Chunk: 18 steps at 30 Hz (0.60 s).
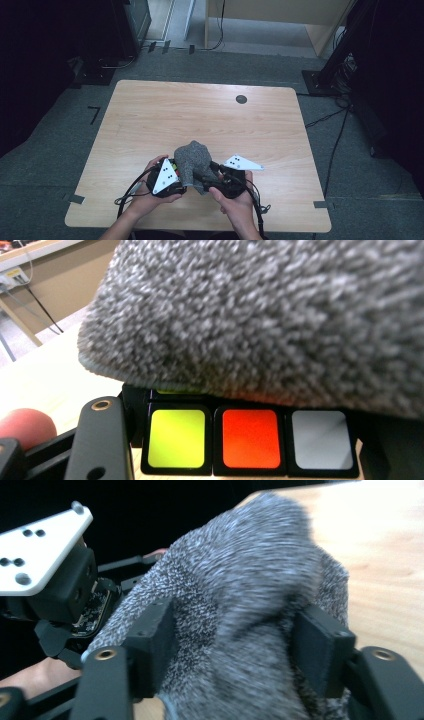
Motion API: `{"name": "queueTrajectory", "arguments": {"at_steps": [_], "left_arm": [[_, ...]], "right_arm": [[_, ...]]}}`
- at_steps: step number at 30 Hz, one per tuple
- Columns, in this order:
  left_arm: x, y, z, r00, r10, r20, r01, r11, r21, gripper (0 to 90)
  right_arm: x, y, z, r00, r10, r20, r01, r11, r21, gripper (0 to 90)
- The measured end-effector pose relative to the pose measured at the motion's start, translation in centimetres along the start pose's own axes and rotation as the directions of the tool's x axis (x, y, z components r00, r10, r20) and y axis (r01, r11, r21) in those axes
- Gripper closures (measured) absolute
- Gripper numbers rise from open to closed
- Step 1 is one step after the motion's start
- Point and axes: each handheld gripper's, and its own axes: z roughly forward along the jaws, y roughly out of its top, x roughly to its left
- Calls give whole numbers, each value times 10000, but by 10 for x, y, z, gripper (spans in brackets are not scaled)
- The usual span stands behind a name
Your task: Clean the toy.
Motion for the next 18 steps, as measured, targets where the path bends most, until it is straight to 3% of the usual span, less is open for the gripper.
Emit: {"name": "queueTrajectory", "arguments": {"at_steps": [2,4,8,14,18], "left_arm": [[-6,2,1,9994,332,-81,-331,9994,98,341],[-11,4,2,9973,716,-169,-712,9972,240,341],[-18,6,1,9948,1005,-140,-1003,9949,120,341],[-19,6,1,9935,1115,-235,-1116,9938,-9,342],[-16,6,-2,9953,953,-173,-958,9949,-302,342]], "right_arm": [[4,-3,6,9997,-53,257,46,9996,278,288],[8,-6,11,9960,-240,857,200,9987,473,227],[13,-10,17,9917,-269,1259,192,9979,617,162],[13,-10,17,9916,-176,1284,101,9983,582,165],[8,-6,12,9962,202,851,-225,9994,261,234]]}}
